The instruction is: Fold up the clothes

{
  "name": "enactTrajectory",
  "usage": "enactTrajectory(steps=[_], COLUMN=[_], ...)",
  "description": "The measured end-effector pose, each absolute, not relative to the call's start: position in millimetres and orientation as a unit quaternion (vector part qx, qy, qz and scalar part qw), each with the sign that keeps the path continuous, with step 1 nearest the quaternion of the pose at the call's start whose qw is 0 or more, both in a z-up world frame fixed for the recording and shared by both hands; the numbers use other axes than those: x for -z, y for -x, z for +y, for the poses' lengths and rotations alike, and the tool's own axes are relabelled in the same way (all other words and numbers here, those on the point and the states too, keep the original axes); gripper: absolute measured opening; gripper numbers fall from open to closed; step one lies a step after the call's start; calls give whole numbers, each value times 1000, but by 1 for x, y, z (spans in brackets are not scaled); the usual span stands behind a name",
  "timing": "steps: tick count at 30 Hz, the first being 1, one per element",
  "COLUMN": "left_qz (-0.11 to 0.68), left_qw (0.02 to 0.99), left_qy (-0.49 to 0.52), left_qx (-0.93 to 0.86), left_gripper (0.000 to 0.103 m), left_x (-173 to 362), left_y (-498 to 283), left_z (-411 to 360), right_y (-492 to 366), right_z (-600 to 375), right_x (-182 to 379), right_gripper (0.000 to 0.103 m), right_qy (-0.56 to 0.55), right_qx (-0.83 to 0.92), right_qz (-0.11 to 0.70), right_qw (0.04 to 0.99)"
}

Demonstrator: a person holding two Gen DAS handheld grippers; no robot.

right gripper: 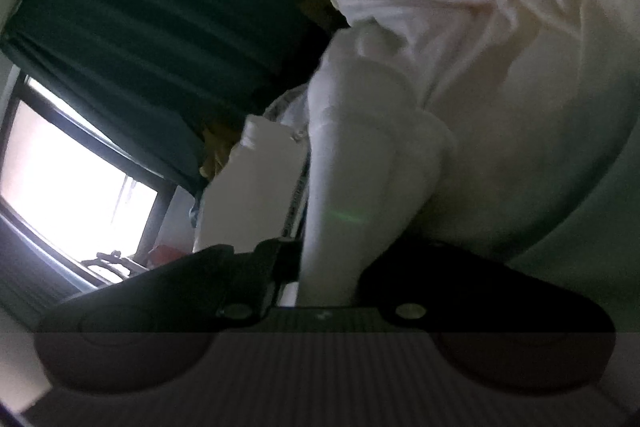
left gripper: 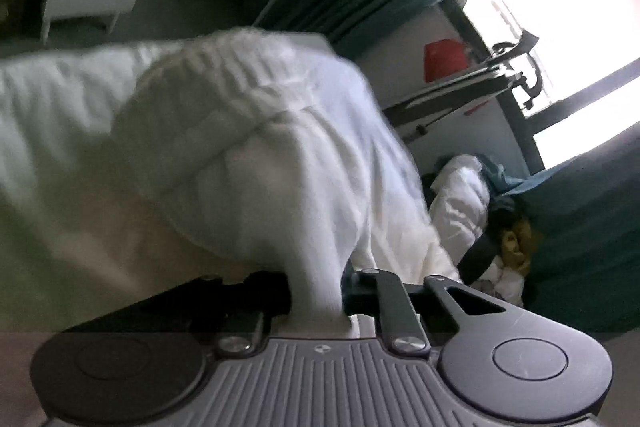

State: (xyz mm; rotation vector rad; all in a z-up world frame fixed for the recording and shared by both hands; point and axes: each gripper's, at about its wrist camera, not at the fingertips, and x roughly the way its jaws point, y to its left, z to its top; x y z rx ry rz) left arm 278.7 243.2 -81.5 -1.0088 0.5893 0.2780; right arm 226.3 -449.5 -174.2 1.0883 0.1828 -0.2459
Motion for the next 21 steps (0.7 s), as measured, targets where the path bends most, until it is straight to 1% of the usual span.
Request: enactTrajectory(steps=[5,14,17,21], left_qz=[267,280,286,295], left_qw=[829,831,828,824], left_qy=[472,465,468,471], left_qx=[-135,-123,-116,-106], left_gripper=[12,12,12,12], left_x=[46,16,28,47], left_y=[-260,-161,-138,-110], left_z=[237,269,277,285], right_y=[-189,-111,-91,-61], right_z=[-443,-421,-415,-412], right_x=[152,146,134,119], right_gripper=[11,10,10,10], right_qy=[-503,-585,-574,-565], right_qx=[111,124,123,127], right_qz=[73,60,72,64], right_qw=[854,799,807,813])
